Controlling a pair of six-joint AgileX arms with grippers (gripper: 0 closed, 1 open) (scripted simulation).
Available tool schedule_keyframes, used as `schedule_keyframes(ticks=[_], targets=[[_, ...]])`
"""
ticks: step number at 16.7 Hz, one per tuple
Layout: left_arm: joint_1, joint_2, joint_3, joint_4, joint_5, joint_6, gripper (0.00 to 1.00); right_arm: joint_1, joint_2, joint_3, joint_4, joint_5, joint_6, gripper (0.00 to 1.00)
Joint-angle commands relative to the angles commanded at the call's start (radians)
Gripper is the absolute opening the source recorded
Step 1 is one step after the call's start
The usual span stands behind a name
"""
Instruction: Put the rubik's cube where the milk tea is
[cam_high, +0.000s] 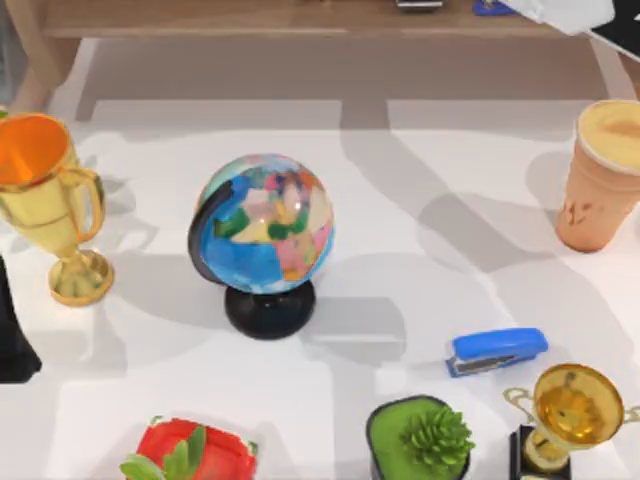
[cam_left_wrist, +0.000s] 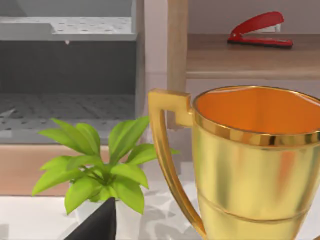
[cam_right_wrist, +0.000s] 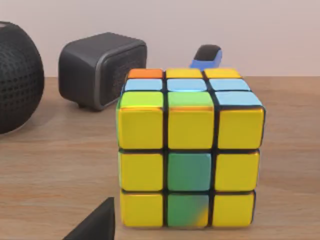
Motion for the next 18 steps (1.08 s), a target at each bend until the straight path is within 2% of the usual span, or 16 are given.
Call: schedule_keyframes(ticks=[10,18], targets=[[0.0,0.0,0.0,0.0,0.0,0.0,1.0,0.015,0.072,0.069,-0.006,0.02,0.0,1.0],[0.0,0.0,0.0,0.0,0.0,0.0,1.0,-0.035,0.23,0.357,-0.129,-0.031,-0.005,1.0]])
